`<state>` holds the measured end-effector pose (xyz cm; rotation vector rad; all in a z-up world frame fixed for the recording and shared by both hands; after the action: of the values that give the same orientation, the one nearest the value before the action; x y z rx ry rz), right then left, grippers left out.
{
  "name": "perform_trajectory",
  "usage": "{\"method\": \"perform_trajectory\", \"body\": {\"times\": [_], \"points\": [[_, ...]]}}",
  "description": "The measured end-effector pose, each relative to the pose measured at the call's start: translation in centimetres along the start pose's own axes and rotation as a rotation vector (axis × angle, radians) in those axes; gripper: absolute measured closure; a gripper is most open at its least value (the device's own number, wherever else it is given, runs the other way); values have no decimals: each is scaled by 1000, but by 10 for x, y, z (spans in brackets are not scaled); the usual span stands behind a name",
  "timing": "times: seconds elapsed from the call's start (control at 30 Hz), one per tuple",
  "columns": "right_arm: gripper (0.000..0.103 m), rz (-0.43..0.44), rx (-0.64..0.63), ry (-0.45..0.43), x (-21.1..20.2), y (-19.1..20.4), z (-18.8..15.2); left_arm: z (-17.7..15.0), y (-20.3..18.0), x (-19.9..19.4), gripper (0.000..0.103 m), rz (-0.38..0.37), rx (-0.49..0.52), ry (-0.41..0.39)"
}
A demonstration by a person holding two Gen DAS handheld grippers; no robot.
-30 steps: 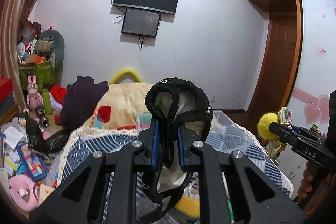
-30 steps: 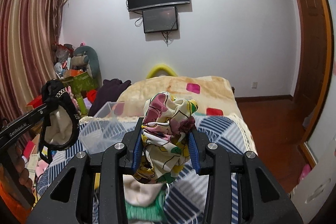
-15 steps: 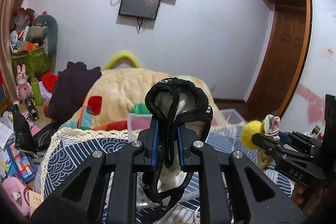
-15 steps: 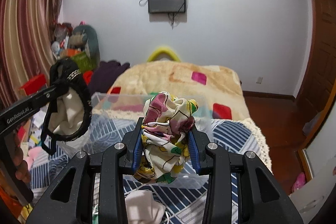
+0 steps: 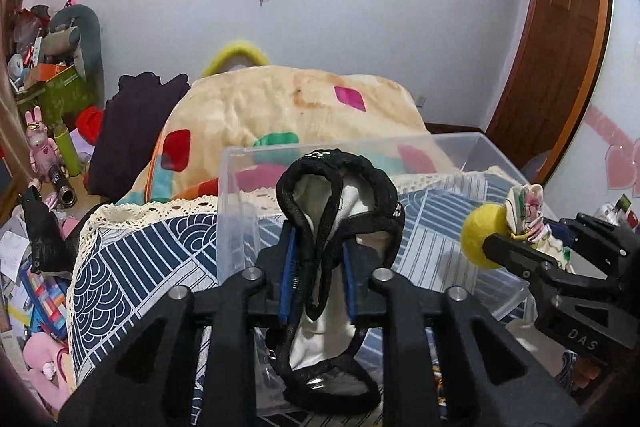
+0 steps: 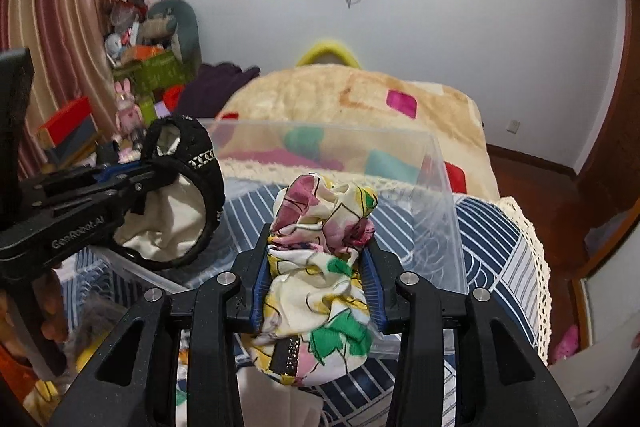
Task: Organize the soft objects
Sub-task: 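Lower the cloth bag and floral cloth into the clear box and open both tools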
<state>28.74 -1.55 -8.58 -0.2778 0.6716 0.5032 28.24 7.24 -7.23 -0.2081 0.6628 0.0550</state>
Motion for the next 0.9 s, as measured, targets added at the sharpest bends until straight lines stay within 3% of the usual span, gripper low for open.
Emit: {"method": "perform_trajectory", "body": {"times": [0.1, 0.27, 0.4, 0.5, 0.63, 0.9], "points": [[58, -7, -26, 2, -2, 2, -2, -1, 0, -2, 74, -5, 5, 2], [57, -9, -20, -18, -11, -4, -6, 0, -2, -17, 66, -16, 22, -17], [57, 1, 0, -29, -18, -10, -8, 2, -2, -35, 50, -32, 12, -48], [56, -12, 6, -37, -24, -14, -9, 3, -4, -47, 44, -37, 4, -68], [35, -50, 2, -44, -28, -18, -8, 0, -6, -63, 39, -54, 6, -76], [32, -62, -10, -117, -62, -17, -13, -22, -8, -92, 21, -65, 15, -91]]}}
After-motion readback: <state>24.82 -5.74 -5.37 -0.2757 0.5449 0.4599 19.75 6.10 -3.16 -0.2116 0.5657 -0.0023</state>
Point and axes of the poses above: each gripper's, at about its wrist camera, not at the fingertips, and x roughly the way its jaws point, y to its left, z to its top, the point moved 6 cm from there along x, roughly the way its jaws point, and after that the axes turned 3 degrees about -x, right-handed, at the moved point
